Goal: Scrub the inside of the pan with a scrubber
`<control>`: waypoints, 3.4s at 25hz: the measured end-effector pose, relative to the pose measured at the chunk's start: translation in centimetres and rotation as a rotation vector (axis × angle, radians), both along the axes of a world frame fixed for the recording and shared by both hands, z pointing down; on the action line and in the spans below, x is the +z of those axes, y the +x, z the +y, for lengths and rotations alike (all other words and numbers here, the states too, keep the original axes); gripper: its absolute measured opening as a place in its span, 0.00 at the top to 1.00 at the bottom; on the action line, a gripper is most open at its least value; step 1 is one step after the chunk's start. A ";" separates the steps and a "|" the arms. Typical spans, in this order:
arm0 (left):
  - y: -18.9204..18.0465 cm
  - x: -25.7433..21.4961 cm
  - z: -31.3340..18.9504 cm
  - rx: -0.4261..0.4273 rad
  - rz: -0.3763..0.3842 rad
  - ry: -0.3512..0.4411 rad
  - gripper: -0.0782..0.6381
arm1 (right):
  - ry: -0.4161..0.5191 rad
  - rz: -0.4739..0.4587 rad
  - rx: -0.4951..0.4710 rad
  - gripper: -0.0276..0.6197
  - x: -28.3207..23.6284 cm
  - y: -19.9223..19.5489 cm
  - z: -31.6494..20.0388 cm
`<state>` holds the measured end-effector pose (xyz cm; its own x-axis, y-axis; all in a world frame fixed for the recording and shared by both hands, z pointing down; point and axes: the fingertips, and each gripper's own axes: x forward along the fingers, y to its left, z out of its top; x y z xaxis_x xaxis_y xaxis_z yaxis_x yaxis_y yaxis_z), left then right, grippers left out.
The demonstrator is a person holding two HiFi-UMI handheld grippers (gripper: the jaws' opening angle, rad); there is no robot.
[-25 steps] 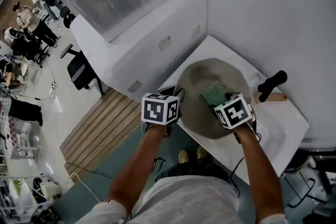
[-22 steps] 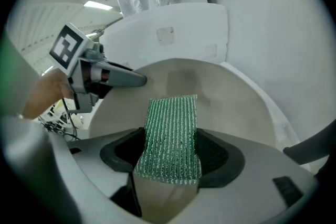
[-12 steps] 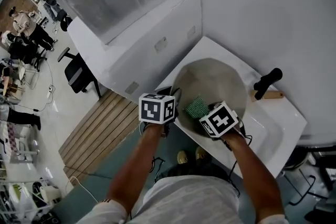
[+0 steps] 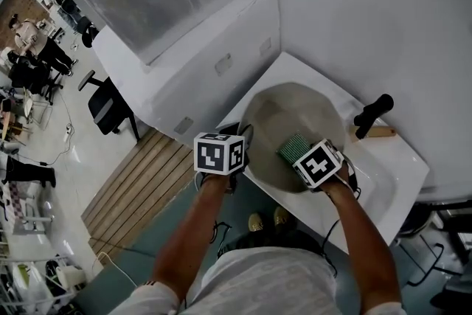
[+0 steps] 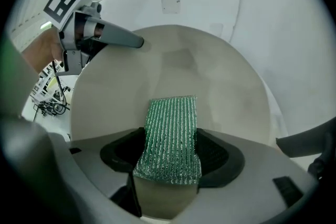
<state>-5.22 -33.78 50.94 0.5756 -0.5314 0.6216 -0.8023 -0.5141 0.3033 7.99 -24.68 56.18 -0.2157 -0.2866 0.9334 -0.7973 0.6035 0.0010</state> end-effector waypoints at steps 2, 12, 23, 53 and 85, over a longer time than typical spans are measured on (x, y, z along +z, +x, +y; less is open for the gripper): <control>0.0 0.0 0.0 0.000 -0.001 0.000 0.74 | -0.002 0.018 0.015 0.49 0.1 0.8 0.1; 0.0 0.0 0.0 -0.004 -0.016 0.014 0.74 | 0.081 0.039 0.087 0.49 -1.6 3.3 -0.8; -0.6 -3.3 0.5 -0.014 -0.038 0.114 0.70 | 0.238 -0.166 0.170 0.49 -8.1 2.8 -1.6; 2.0 -24.7 6.4 0.064 0.401 0.672 0.79 | 0.906 -0.729 0.069 0.49 -29.3 -1.0 0.5; 3.4 -27.8 10.4 0.119 0.457 0.812 0.87 | 1.089 -0.818 -0.018 0.49 -32.2 -3.0 4.1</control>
